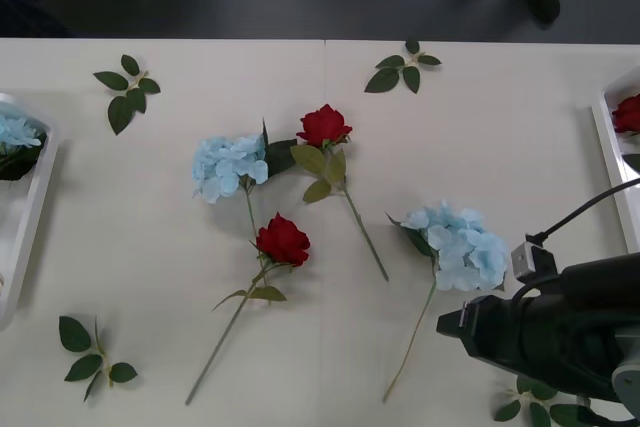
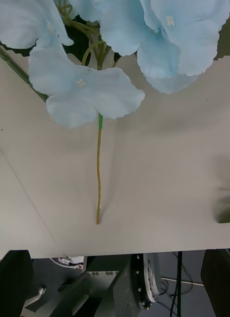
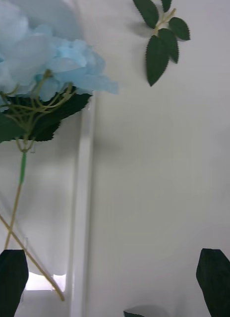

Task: Put the red flowers into the right box and the blue flowers into the left box

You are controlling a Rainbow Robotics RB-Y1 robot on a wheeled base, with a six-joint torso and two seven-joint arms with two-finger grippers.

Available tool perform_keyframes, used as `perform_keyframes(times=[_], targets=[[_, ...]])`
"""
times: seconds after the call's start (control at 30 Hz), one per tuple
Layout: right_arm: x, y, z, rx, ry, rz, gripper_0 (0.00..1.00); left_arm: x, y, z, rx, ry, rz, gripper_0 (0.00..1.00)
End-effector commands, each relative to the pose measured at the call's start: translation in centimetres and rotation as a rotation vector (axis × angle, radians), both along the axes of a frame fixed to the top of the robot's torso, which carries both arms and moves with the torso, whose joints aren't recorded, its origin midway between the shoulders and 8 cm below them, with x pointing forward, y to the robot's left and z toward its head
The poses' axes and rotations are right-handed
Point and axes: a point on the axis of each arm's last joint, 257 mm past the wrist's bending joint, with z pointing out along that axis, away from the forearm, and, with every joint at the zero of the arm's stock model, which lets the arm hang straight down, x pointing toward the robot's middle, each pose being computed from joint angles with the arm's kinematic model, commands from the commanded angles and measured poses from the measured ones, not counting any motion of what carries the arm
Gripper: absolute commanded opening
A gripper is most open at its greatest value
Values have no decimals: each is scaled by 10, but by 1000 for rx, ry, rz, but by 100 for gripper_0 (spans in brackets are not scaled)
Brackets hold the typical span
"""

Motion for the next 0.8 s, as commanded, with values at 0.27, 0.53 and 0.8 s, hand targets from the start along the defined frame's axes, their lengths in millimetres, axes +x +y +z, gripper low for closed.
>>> perform_keyframes(times=[0.27,0.53,0.8], targets=[[31,14,-29,-66,-22,-67,100,10,-106,30,-105,62,54,100],[43,24,-58,-114,-10,-60,100,14,-167,22,-216,172,153,100],[58,32,-82,-145,-19,-65,100,24,-218,10,-195,266,214,100]])
